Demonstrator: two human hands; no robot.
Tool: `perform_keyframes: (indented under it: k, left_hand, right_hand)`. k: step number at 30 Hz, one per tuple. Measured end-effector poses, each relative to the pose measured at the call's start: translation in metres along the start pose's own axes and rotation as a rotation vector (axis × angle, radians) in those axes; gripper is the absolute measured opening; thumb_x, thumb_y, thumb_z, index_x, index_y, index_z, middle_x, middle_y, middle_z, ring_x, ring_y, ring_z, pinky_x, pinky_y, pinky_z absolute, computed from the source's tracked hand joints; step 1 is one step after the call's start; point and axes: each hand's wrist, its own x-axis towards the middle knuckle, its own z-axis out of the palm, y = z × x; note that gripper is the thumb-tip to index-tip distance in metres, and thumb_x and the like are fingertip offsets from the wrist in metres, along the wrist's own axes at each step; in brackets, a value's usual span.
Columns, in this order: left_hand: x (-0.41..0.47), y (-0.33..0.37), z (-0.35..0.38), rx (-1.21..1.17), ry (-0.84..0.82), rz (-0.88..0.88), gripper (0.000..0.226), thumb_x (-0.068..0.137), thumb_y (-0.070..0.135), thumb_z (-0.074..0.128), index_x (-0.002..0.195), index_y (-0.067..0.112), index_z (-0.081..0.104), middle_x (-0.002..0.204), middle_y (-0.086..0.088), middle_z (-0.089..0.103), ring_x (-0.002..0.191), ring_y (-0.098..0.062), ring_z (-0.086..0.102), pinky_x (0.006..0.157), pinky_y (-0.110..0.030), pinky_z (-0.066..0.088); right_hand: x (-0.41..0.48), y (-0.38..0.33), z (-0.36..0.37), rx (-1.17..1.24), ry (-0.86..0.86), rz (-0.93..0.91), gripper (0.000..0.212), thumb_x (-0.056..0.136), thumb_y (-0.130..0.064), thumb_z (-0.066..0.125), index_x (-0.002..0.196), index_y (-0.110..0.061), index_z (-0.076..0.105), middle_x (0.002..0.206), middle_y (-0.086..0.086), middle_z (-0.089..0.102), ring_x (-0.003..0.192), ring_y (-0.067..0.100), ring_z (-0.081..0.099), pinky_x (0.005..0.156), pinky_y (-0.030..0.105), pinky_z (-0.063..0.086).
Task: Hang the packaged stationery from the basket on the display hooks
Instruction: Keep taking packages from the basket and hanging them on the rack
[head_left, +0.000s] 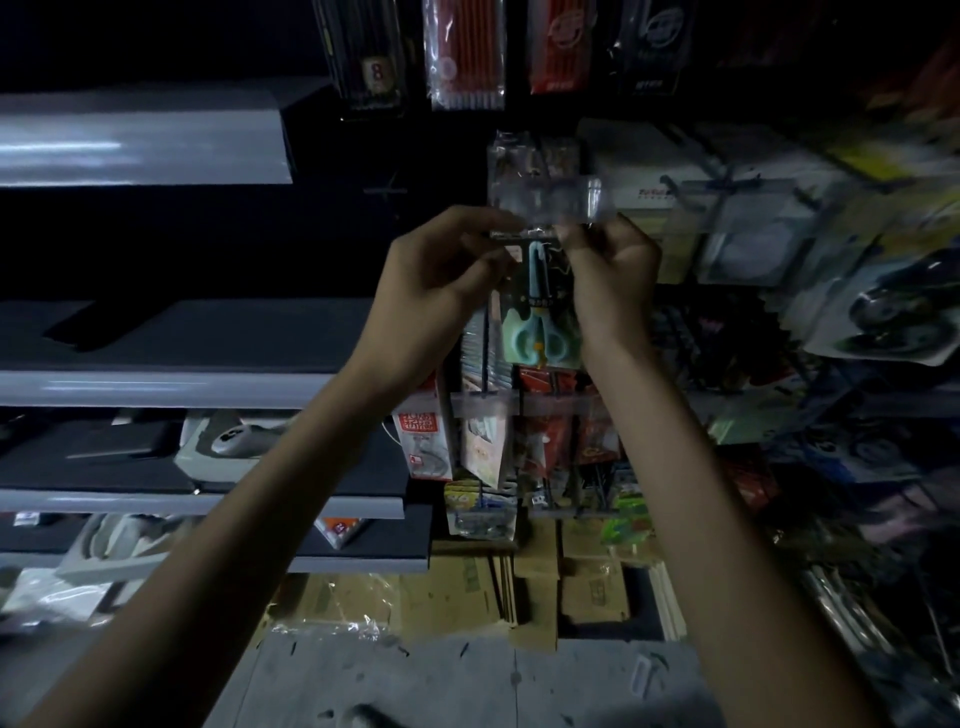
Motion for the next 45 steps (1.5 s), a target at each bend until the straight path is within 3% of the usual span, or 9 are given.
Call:
perform_keyframes:
  k: [4, 8, 13, 17, 21, 31, 36, 40, 45]
  left_hand:
    - [-0.004, -0.018, 0.003, 0.073, 0.039, 0.01, 0.022, 0.102, 0.001, 0.061, 0.121, 0.009, 0.071, 0.103, -0.009, 0.075, 0.097, -0.017, 0.074, 0.088, -0.037, 0.061]
    - [-0.001, -0.035, 0.004, 0.109, 0.192, -0.026, 0.022, 0.1, 0.01, 0.069, 0.121, 0.015, 0.069, 0.102, -0.011, 0.072, 0.092, -0.017, 0.072, 0.078, -0.026, 0.058]
    - [0.003, -0.051, 0.016, -0.02, 0.237, -0.212, 0.028, 0.096, 0.016, 0.077, 0.122, 0.012, 0.069, 0.099, -0.009, 0.074, 0.09, -0.013, 0.075, 0.076, -0.023, 0.06]
    - [0.0, -0.058, 0.024, -0.149, 0.189, -0.257, 0.009, 0.098, 0.005, 0.072, 0.105, 0.01, 0.072, 0.091, -0.008, 0.075, 0.079, -0.008, 0.072, 0.067, -0.019, 0.054]
    - [0.001, -0.061, 0.025, -0.203, 0.207, -0.26, 0.009, 0.098, 0.003, 0.071, 0.104, 0.009, 0.073, 0.09, -0.008, 0.076, 0.08, -0.012, 0.073, 0.067, -0.021, 0.056]
    - [-0.011, -0.07, 0.028, -0.207, 0.264, -0.183, 0.024, 0.096, 0.001, 0.072, 0.119, 0.004, 0.068, 0.104, -0.005, 0.076, 0.098, -0.013, 0.075, 0.084, -0.027, 0.06]
    - [-0.035, -0.072, 0.036, -0.156, 0.235, -0.124, 0.036, 0.103, 0.009, 0.067, 0.137, 0.018, 0.064, 0.125, 0.002, 0.075, 0.118, -0.012, 0.071, 0.093, -0.025, 0.059]
    - [-0.046, -0.087, 0.038, -0.018, 0.198, -0.09, 0.046, 0.108, 0.024, 0.062, 0.152, 0.029, 0.052, 0.141, 0.001, 0.065, 0.128, -0.014, 0.064, 0.104, -0.041, 0.057]
    - [-0.045, -0.095, 0.04, 0.04, 0.198, -0.11, 0.056, 0.101, 0.043, 0.058, 0.156, 0.043, 0.045, 0.131, -0.001, 0.058, 0.115, -0.014, 0.066, 0.099, -0.038, 0.06]
  right_hand:
    - [-0.002, -0.001, -0.001, 0.011, -0.03, 0.026, 0.022, 0.095, -0.024, 0.074, 0.075, -0.023, 0.065, 0.069, -0.013, 0.064, 0.067, 0.001, 0.059, 0.068, 0.021, 0.049]
    - [-0.001, 0.0, -0.003, 0.007, -0.033, 0.039, 0.021, 0.096, -0.025, 0.073, 0.076, -0.021, 0.066, 0.07, -0.009, 0.063, 0.066, 0.001, 0.056, 0.066, 0.017, 0.046]
    - [0.0, 0.0, -0.001, 0.043, -0.015, 0.106, 0.028, 0.093, -0.029, 0.076, 0.083, -0.005, 0.067, 0.078, 0.003, 0.06, 0.076, 0.012, 0.054, 0.072, 0.027, 0.045]
    - [-0.002, 0.0, -0.003, 0.058, -0.016, 0.146, 0.02, 0.091, -0.028, 0.078, 0.074, -0.02, 0.071, 0.073, -0.006, 0.066, 0.076, 0.01, 0.06, 0.074, 0.029, 0.048]
    - [-0.008, 0.003, -0.009, 0.076, 0.021, 0.111, 0.013, 0.092, -0.018, 0.077, 0.098, -0.006, 0.074, 0.089, -0.003, 0.073, 0.082, 0.004, 0.069, 0.075, 0.017, 0.051]
    - [-0.046, 0.038, -0.029, -0.185, 0.042, -0.083, 0.039, 0.095, -0.011, 0.072, 0.132, -0.017, 0.062, 0.105, 0.0, 0.071, 0.096, 0.007, 0.069, 0.083, 0.018, 0.055]
    - [-0.054, 0.043, -0.034, -0.194, -0.037, -0.062, 0.048, 0.096, -0.012, 0.071, 0.141, -0.025, 0.059, 0.108, -0.009, 0.067, 0.102, 0.0, 0.066, 0.095, 0.02, 0.054]
    - [-0.056, 0.047, -0.035, -0.215, -0.053, -0.061, 0.053, 0.097, -0.016, 0.071, 0.146, -0.03, 0.056, 0.115, -0.007, 0.066, 0.105, 0.003, 0.065, 0.092, 0.022, 0.056]
    - [-0.053, 0.046, -0.038, -0.238, -0.081, -0.027, 0.056, 0.098, -0.017, 0.07, 0.148, -0.033, 0.053, 0.114, -0.011, 0.064, 0.1, 0.003, 0.066, 0.085, 0.022, 0.058]
